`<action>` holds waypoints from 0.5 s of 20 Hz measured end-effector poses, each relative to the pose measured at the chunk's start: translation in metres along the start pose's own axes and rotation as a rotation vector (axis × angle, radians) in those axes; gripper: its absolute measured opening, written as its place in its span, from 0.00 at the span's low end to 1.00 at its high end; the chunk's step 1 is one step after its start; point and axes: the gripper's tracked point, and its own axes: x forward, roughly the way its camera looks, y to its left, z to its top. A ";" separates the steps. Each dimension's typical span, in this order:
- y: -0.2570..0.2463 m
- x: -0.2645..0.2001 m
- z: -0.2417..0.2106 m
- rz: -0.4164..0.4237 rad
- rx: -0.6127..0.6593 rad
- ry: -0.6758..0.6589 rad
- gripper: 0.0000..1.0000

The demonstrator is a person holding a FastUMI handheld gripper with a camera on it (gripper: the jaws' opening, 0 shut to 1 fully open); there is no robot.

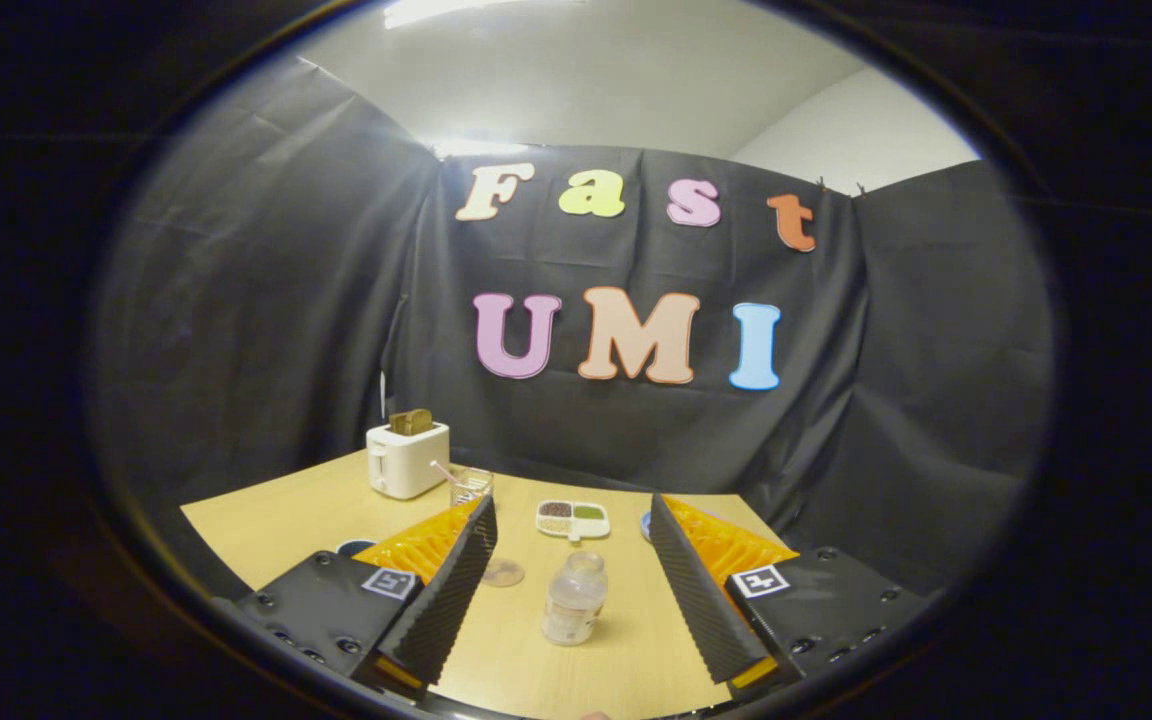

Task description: Take the bottle from table, then pour the juice into the cup, finally place the bottle on the coaster

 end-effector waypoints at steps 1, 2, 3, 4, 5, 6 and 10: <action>0.002 0.003 -0.010 0.004 0.004 0.009 0.98; 0.003 0.005 -0.018 0.008 0.008 0.018 0.98; 0.005 0.008 -0.027 0.011 0.013 0.028 0.98; 0.005 0.011 -0.036 0.011 0.019 0.036 0.98; 0.005 0.015 -0.046 0.012 0.024 0.045 0.98; 0.004 0.018 -0.056 0.008 0.027 0.056 0.98; 0.000 0.034 -0.097 0.008 0.025 0.094 0.98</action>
